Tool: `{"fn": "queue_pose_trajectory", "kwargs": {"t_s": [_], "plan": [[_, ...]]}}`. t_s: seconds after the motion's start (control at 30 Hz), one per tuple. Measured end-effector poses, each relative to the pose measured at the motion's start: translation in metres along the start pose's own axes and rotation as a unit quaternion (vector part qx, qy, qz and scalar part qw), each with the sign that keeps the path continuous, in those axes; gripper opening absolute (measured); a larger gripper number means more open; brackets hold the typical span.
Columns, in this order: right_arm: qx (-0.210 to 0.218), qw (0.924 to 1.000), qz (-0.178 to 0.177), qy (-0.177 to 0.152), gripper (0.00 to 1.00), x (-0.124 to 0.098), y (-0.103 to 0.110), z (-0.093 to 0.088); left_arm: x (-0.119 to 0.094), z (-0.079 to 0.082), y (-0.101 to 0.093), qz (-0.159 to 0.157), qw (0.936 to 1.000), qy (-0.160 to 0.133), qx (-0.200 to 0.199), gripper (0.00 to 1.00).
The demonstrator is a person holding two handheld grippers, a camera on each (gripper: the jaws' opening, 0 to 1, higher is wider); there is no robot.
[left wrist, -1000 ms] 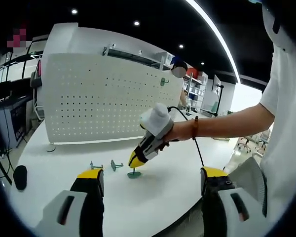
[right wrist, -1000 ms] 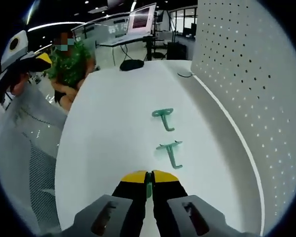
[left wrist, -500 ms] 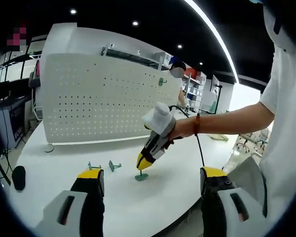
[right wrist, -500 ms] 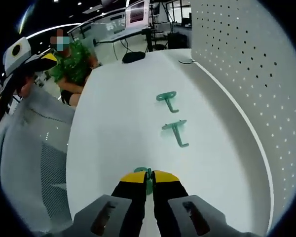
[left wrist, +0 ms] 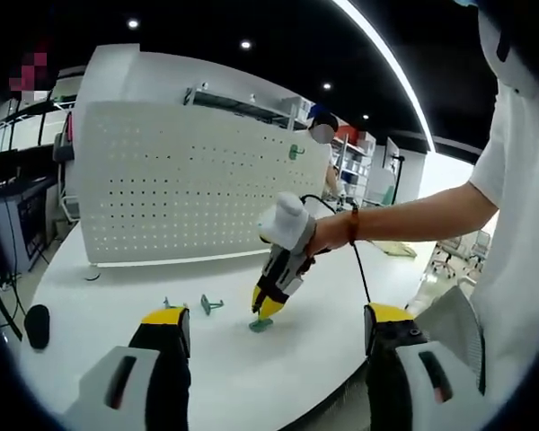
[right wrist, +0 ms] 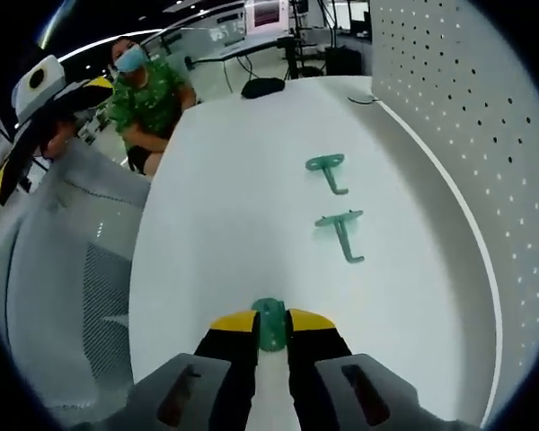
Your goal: Insert the hook assembly into the mounting plate slot until the hook locks in place.
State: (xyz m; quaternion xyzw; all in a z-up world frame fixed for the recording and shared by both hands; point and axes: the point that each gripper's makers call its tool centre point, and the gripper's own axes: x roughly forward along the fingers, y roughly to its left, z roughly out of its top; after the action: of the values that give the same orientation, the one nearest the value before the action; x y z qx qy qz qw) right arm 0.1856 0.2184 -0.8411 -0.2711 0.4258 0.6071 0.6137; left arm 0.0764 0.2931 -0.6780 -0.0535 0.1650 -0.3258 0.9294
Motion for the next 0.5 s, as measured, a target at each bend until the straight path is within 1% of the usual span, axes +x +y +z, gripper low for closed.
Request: {"fn": "queue_pose_trajectory", "kwargs": {"t_s": [0.17,0.27,0.37,0.5], "plan": [[-0.017,0.9995,0.011,0.022,0.11,0.0081,0.0033,-0.0037,-0.0049,-0.0020,0.0033,0.008,1.0000,-0.002,-0.005,0.82],[-0.019,0.9993,0.014,0.029,0.05,0.0094,0.0040,-0.0043,-0.0065,-0.0034,0.0042,0.011,0.9999,-0.003,-0.009,0.82],[-0.013,0.9995,0.014,0.025,0.02,0.0084,0.0041,-0.0026,-0.0069,-0.0041,0.0040,0.013,0.9998,-0.004,-0.011,0.82],[-0.006,0.9998,0.006,0.019,0.02,0.0028,0.0036,-0.0010,-0.0060,-0.0041,0.0032,0.013,0.9998,-0.004,-0.012,0.81]]}}
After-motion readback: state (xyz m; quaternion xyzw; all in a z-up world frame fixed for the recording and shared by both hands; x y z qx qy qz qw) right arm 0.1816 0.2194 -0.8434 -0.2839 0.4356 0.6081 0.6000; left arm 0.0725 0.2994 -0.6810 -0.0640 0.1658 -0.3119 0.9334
